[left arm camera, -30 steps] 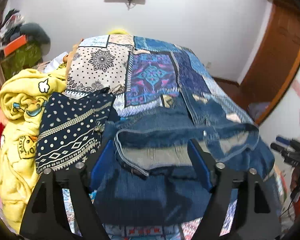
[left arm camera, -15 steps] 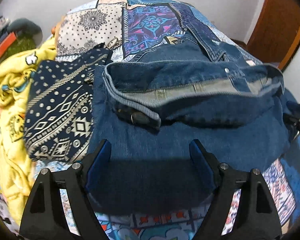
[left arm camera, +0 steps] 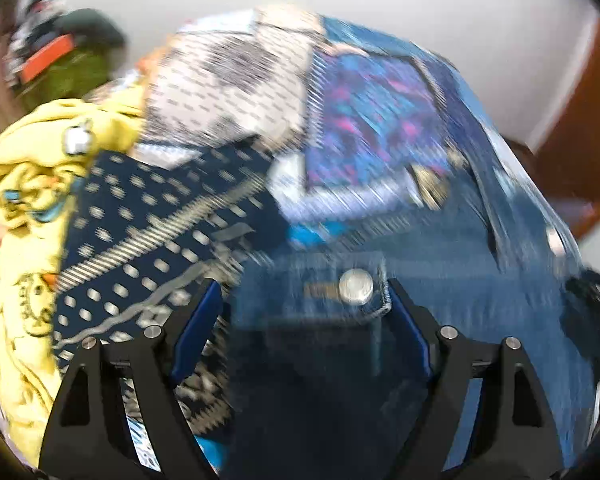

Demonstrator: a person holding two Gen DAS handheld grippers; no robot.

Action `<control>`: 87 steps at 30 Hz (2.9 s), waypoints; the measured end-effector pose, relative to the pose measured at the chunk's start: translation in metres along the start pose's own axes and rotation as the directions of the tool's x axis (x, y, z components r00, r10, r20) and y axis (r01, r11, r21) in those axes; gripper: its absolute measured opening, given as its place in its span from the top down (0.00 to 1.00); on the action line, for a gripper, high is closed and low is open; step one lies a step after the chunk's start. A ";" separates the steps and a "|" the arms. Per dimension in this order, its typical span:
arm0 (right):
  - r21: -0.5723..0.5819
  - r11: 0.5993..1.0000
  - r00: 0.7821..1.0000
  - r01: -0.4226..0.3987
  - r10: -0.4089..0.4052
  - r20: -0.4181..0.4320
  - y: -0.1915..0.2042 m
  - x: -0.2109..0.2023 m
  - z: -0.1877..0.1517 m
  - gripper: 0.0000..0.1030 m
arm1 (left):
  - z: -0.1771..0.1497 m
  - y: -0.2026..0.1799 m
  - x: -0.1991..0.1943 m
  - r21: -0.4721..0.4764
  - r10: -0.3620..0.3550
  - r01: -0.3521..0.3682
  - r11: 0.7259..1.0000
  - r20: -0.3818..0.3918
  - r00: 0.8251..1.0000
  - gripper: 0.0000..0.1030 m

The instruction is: Fold large clothes

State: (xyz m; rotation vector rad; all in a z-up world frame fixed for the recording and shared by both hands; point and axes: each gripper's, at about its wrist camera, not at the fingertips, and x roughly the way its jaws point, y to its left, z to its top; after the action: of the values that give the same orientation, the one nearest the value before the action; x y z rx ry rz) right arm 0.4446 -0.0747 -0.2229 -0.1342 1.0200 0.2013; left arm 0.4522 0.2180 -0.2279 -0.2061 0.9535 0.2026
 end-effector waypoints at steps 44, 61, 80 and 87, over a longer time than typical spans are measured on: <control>-0.148 0.987 0.998 -0.060 0.062 0.008 0.027 -0.067 -0.104 0.25 | -0.151 0.007 -0.073 0.134 -0.085 0.084 0.987 -0.001 0.996 0.09; 0.109 0.993 0.999 -0.049 0.049 0.002 -0.046 -0.077 -0.132 0.19 | -0.168 0.070 -0.084 -0.051 0.035 -0.036 0.998 -0.030 0.999 0.09; -0.122 0.985 0.992 -0.118 0.122 0.027 0.042 -0.072 -0.116 0.19 | -0.170 0.035 -0.062 -0.336 -0.501 0.459 0.822 -0.047 0.864 0.09; -0.170 0.982 0.995 -0.083 0.091 0.037 0.053 -0.063 -0.120 0.18 | -0.159 0.049 -0.024 -0.503 -0.609 0.555 0.663 0.070 0.790 0.09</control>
State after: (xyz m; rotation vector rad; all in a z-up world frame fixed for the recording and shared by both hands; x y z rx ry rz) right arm 0.3007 -0.0542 -0.2316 -0.2380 0.9642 0.3690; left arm 0.3012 0.2218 -0.3022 -1.0106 0.8753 -0.1714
